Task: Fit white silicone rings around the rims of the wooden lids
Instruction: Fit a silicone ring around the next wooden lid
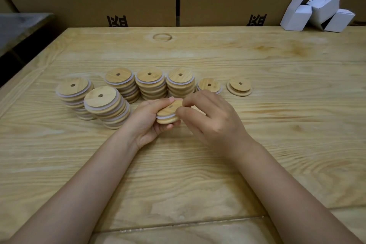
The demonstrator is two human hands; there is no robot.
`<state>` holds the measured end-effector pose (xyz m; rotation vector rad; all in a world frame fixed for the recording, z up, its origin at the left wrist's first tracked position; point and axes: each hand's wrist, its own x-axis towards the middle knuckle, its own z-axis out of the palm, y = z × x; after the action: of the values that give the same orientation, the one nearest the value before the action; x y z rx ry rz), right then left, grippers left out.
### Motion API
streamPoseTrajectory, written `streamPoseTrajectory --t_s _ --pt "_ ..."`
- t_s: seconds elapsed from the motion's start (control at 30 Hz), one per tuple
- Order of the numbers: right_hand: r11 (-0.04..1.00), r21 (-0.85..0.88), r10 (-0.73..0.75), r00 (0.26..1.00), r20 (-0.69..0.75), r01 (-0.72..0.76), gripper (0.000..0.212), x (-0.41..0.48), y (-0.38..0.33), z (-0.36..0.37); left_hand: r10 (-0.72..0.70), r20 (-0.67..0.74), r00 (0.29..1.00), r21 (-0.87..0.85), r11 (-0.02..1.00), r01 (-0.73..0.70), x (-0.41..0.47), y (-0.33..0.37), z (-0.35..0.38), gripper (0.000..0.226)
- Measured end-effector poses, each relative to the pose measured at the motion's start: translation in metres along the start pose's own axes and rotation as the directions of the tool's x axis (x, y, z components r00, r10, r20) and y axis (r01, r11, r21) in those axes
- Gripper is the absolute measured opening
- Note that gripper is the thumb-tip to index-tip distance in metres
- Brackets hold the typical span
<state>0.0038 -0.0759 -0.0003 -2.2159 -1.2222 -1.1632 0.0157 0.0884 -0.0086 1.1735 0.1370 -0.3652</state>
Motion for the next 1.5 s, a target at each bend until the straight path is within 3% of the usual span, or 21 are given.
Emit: streamPoseTrajectory --t_s 0.17,0.43,0.53,0.6,0.67,0.83,0.97,1.1,1.23,1.33,1.5 --pt "0.996 0.054 0.068 0.998 -0.003 -0.068 0.007 -0.003 0.006 0.002 0.011 0.019 1.0 0.014 1.0 -0.012 -0.001 0.001 -0.001 0.021" --pt "0.918 0.218 0.33 0.943 0.046 -0.332 0.012 -0.011 0.021 0.0 0.149 0.061 0.987 0.009 0.989 -0.15 0.0 -0.006 0.001 0.023" --pt "0.836 0.281 0.445 0.882 0.153 -0.471 0.043 -0.009 0.019 0.0 0.2 0.029 0.979 0.012 0.98 -0.2 0.001 -0.009 0.003 0.023" --pt "0.806 0.258 0.456 0.837 0.303 -0.533 0.071 -0.01 0.016 0.002 0.233 0.02 0.972 0.04 0.972 -0.233 0.002 -0.012 0.004 0.025" --pt "0.813 0.195 0.443 0.8 0.404 -0.548 0.082 -0.012 0.012 0.008 0.251 0.03 0.968 0.078 0.964 -0.253 0.002 -0.015 0.005 0.028" --pt "0.756 0.291 0.482 0.799 0.359 -0.587 0.074 -0.012 0.011 0.014 0.266 0.058 0.962 0.037 0.963 -0.268 0.001 -0.014 0.005 0.044" --pt "0.73 0.323 0.587 0.795 0.156 -0.602 0.069 -0.011 0.018 0.014 0.292 0.111 0.95 0.048 0.953 -0.299 0.0 -0.015 0.007 0.039" --pt "0.664 0.255 0.737 0.674 -0.062 -0.703 0.061 -0.014 0.038 0.013 0.287 0.152 0.946 0.136 0.942 -0.308 -0.002 -0.016 0.008 0.046" --pt "0.573 0.245 0.809 0.587 -0.016 -0.782 0.042 -0.022 0.053 0.019 0.268 0.183 0.946 0.207 0.93 -0.304 -0.003 -0.017 0.009 0.053" --pt "0.525 0.254 0.831 0.554 0.056 -0.813 0.039 -0.026 0.056 0.025 0.253 0.184 0.95 0.225 0.93 -0.291 -0.002 -0.018 0.009 0.056" --pt "0.523 0.252 0.828 0.555 0.076 -0.814 0.034 -0.027 0.057 0.027 0.245 0.187 0.951 0.255 0.923 -0.287 -0.002 -0.018 0.01 0.051"
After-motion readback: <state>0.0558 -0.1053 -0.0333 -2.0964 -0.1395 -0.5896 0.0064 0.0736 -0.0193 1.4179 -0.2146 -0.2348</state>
